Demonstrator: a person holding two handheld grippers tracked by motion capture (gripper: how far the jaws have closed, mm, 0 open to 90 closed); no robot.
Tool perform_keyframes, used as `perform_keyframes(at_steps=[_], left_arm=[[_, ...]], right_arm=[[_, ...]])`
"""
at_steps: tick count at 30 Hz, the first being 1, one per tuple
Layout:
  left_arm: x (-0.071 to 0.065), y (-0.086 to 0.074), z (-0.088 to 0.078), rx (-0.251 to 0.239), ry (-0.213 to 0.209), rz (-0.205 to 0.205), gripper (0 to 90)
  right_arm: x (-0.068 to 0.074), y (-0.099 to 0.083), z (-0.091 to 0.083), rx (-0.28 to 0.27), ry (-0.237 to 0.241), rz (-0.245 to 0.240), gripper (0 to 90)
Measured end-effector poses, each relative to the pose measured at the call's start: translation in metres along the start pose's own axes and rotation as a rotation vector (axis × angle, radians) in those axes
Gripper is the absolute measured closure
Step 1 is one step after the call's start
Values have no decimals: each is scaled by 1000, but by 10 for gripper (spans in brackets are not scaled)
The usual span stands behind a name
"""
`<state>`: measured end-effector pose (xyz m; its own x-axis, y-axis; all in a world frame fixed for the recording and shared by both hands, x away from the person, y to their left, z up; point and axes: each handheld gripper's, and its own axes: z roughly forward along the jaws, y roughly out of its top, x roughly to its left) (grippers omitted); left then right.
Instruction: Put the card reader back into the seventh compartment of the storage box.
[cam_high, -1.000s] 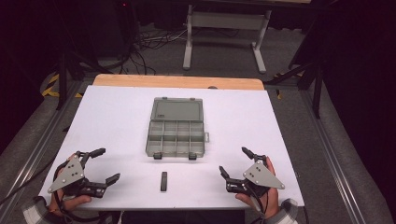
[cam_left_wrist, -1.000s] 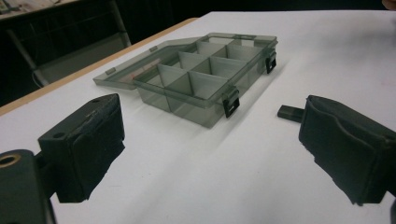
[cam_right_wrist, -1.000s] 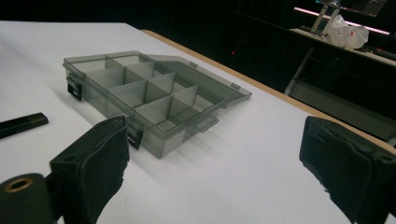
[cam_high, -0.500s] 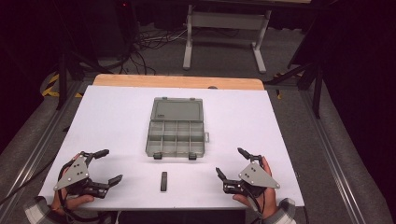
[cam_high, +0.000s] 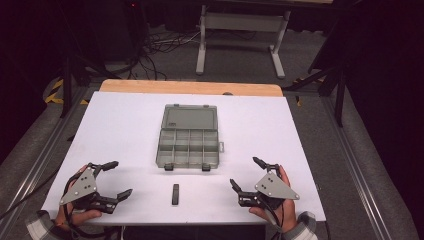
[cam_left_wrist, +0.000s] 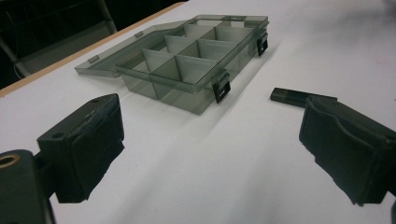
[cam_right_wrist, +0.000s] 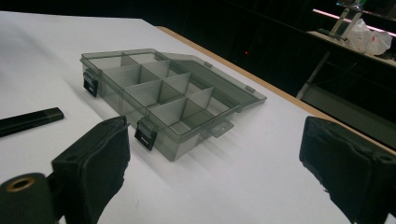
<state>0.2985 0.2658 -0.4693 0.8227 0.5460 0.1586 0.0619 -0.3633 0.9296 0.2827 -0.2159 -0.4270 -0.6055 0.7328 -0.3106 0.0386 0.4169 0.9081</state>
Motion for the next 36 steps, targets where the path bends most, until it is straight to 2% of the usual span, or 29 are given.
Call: perform_keyframes(at_steps=[12,13,21,26,33,36], left_arm=[[0,-1,3,9,-10,-4,73],[0,-1,4,13,-11,-3,73],[0,-2,6,17,-15,-4,74],[-1,-1,7,22,-17,2,74],[0,-2,5,21,-20,2,73],[-1,-2,5,21,-19,4,74]], right_arm=[[2,12,17,14,47,-37,90],[4,14,22,17,70,-44,90],[10,18,36,23,126,-62,90],[17,23,48,35,180,-70,89],[28,27,60,75,275,-84,99],[32,28,63,89,295,-92,97]])
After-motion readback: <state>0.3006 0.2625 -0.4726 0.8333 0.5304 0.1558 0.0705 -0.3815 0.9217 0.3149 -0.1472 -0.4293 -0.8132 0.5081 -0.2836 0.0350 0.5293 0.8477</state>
